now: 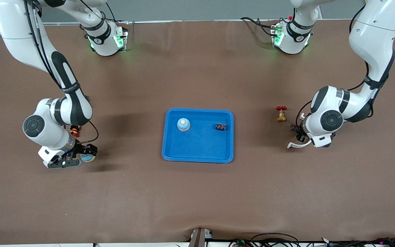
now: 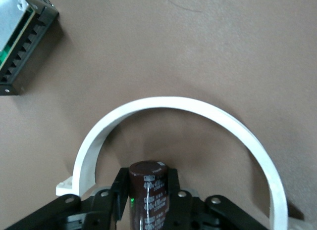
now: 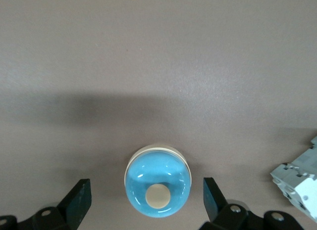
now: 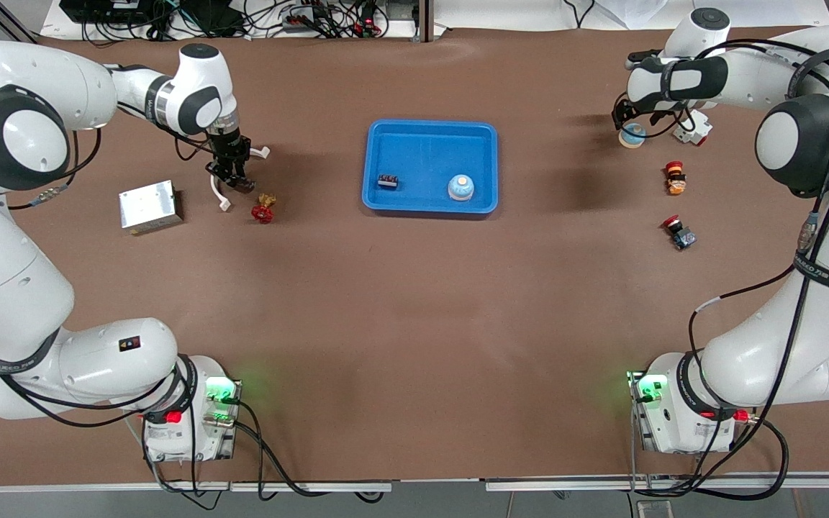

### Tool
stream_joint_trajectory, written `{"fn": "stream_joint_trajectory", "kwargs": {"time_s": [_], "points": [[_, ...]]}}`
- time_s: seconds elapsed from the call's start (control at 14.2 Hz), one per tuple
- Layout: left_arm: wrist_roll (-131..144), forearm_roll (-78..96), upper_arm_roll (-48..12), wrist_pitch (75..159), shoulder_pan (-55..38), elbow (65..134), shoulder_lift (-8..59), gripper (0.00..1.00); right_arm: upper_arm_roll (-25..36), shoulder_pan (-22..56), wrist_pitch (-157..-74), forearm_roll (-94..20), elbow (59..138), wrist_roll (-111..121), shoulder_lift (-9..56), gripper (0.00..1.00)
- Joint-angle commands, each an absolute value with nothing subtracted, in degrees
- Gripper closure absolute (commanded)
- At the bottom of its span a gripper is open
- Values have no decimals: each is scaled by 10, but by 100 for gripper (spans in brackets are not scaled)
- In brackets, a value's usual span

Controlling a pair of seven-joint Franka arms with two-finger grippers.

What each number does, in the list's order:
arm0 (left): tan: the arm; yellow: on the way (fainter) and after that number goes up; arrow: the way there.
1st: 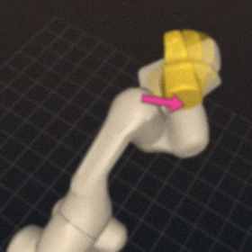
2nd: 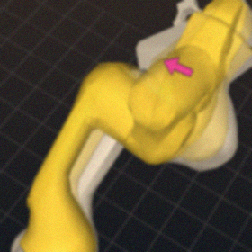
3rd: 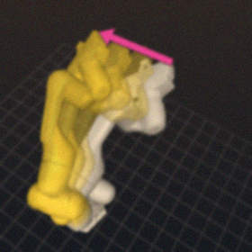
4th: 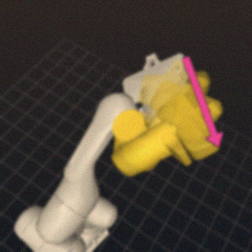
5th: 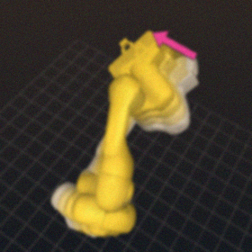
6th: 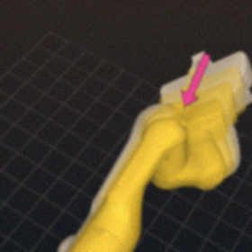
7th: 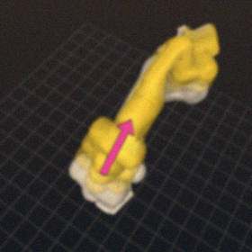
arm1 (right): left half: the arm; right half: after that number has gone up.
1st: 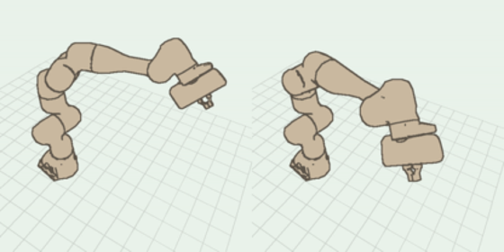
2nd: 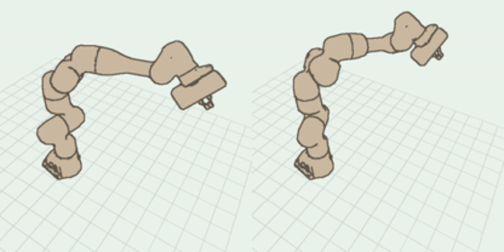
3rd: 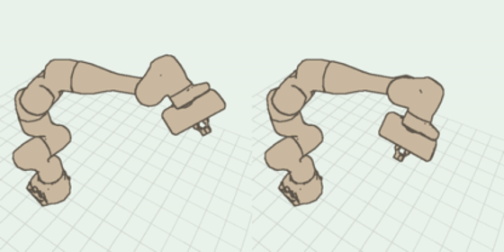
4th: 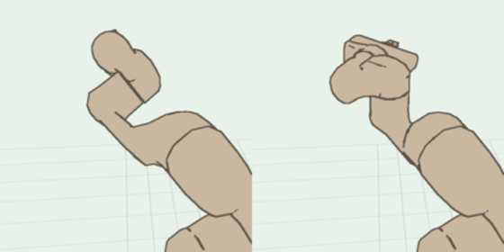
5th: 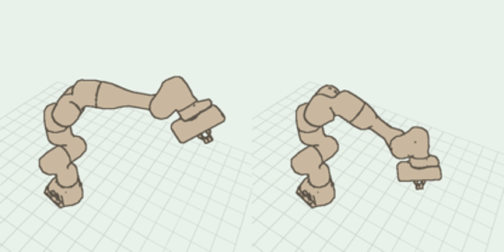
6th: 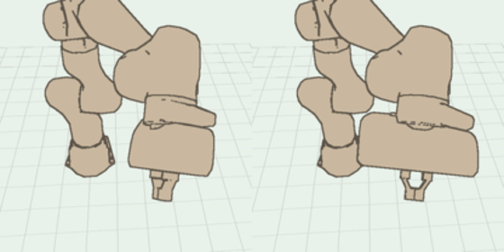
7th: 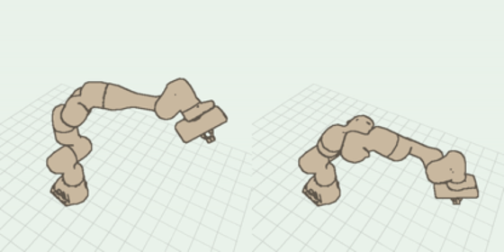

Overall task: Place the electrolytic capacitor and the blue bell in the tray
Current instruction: 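Carry the capacitor with the left gripper while the right gripper lifts the bell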

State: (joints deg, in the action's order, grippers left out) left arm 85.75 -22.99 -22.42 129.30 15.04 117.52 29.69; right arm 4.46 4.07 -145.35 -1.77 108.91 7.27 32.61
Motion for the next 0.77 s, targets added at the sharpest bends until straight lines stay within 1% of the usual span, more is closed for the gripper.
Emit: {"fn": "stream_joint_trajectory", "kwargs": {"time_s": [0.0, 0.07, 0.21, 0.42, 0.56, 0.7], "points": [[863, -241, -233, 1297, 147, 1173, 290, 100, 33, 26, -1466, -9, 1093, 79, 330, 0], [864, -240, -242, 1294, 146, 1170, 286, 100, 33, 25, -1469, -9, 1093, 79, 337, 0], [872, -222, -271, 1274, 146, 1132, 281, 100, 33, 25, -1475, -9, 1092, 81, 339, 0], [882, -162, -308, 1190, 134, 1035, 289, 100, 33, 24, -1477, -10, 1092, 81, 346, 0], [895, -120, -308, 1180, 99, 992, 294, 100, 33, 23, -1477, -10, 1092, 81, 352, 0], [944, -111, -308, 1179, 60, 953, 317, 100, 33, 23, -1477, -10, 1091, 81, 352, 0]]}}
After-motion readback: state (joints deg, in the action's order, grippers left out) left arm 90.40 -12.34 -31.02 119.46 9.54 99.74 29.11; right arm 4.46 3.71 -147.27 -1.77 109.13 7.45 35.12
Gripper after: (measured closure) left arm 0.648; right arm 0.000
